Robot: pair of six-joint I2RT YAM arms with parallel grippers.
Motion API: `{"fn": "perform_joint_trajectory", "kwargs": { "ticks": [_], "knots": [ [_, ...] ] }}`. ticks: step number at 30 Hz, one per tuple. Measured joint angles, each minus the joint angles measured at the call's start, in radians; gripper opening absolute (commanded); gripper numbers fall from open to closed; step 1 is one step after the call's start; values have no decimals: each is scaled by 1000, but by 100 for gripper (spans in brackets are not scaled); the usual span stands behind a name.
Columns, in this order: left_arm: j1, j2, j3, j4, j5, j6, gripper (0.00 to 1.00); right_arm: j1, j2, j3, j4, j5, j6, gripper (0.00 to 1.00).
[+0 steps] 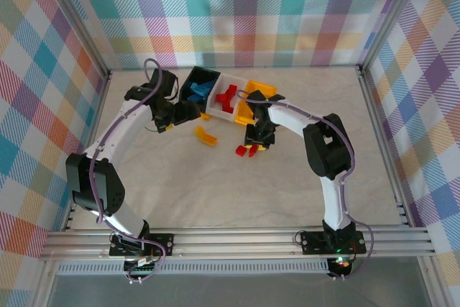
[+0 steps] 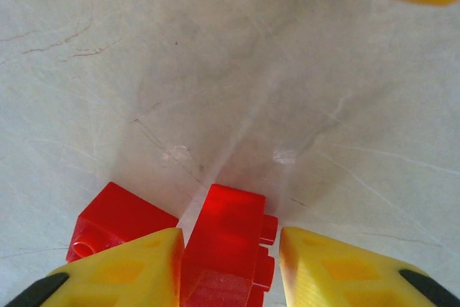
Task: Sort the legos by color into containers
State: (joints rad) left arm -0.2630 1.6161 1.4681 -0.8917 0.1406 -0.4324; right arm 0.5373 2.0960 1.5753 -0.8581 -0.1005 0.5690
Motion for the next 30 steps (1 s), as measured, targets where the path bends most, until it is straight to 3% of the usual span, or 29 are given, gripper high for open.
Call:
{"fn": "perform_joint_trajectory", "kwargs": {
  "ticks": [5,20,25,30],
  "knots": [
    [0,-1,-19,4,1,0,94,0,-4,-7,-1,8,-8,23],
    [4,2,-40,8,27,-2,95,0,-156,-89,-14,18,-37,19],
    [4,5,-65,25,42,-2,95,0,-154,91,-24,-24,-43,20],
    [4,6,-134,28,61,-1,95,-1,-12,425,-3,-72,-62,21]
  ]
}}
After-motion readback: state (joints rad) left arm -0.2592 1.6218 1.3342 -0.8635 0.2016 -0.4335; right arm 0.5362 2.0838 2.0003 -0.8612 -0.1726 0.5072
